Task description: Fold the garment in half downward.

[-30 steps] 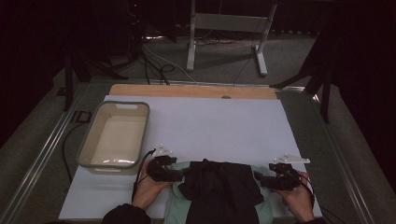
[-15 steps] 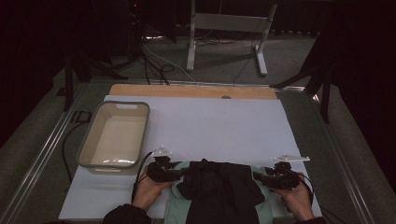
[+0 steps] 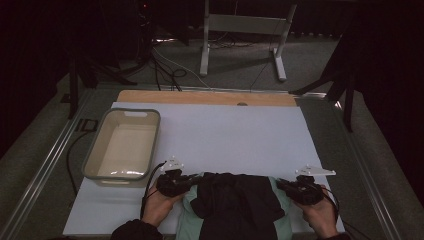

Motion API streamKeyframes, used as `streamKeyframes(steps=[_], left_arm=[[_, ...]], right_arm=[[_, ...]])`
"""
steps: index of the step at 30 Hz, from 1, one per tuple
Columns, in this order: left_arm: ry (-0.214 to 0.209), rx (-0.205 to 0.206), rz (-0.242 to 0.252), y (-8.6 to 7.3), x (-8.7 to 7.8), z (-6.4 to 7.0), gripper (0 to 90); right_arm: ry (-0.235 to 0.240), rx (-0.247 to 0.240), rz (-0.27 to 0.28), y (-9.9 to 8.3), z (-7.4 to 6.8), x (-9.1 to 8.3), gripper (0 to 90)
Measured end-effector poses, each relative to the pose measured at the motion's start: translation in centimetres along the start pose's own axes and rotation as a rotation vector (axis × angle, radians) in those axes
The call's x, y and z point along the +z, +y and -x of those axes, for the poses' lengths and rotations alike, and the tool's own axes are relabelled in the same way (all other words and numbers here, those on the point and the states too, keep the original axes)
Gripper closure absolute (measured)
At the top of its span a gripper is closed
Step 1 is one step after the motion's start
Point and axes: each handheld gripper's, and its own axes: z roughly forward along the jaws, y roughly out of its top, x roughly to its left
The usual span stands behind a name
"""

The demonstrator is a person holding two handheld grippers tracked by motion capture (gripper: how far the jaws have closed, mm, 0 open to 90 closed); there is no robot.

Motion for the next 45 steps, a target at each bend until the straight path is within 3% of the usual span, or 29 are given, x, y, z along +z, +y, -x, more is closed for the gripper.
streamKeyframes(steps=[13, 19, 26, 45], left_arm=[[0.002, -0.001, 0.024, 0.7, 0.6, 0.7, 84.7], [0.011, -0.033, 0.039, 1.0, 0.9, 0.1, 84.8], [0.041, -0.016, 0.045, 2.0, 1.0, 0.1, 84.9], [0.125, -0.022, 0.069, 4.0, 1.6, -1.2, 85.0]], right_arm=[[-0.079, 0.019, 0.044, 0.4, 1.0, -0.4, 85.0], [-0.09, 0.026, 0.063, 1.0, 1.2, -0.3, 85.1], [-0.11, 0.019, 0.075, 2.1, 1.2, 0.3, 85.1], [-0.133, 0.022, 0.092, 5.1, 1.5, 2.4, 85.2]])
